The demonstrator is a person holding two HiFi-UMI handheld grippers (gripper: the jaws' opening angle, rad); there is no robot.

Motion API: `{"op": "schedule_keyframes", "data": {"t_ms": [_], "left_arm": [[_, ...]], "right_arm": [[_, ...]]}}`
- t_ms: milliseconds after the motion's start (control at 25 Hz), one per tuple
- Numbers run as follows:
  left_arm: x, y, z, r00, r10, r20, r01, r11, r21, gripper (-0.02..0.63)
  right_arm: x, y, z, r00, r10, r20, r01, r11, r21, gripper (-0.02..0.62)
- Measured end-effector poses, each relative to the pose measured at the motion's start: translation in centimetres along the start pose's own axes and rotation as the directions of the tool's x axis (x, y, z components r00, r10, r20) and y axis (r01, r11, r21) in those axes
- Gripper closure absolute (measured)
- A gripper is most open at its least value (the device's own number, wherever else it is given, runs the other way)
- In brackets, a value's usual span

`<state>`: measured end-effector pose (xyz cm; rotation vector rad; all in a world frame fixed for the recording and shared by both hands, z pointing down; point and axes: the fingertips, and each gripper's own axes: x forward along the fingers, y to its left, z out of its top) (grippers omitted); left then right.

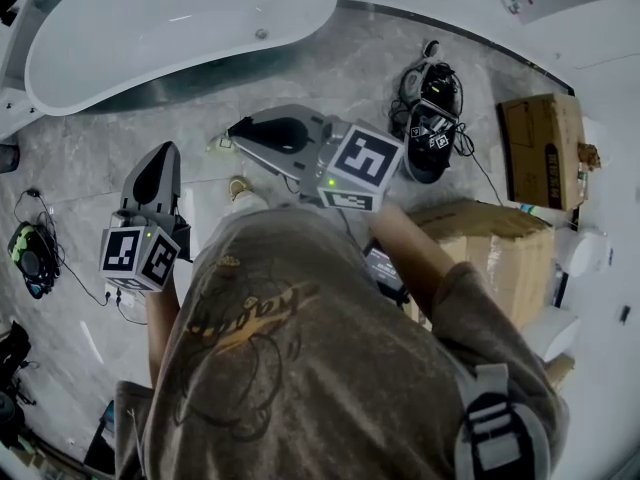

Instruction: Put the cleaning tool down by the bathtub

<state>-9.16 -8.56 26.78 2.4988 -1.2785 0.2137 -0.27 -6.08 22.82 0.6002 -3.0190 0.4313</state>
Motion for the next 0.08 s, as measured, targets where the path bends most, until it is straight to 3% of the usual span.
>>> {"op": "schedule_keyframes", "data": {"t_ms": [80], "left_arm": [[-0.06, 0.22, -0.26, 1.0, 0.005, 0.006, -0.005, 1.0, -0.001, 0.603]], "right_arm": [[-0.08, -0.07, -0.42, 1.0, 0.002, -0.007, -0.002, 1.0, 0.001, 0.598]]}}
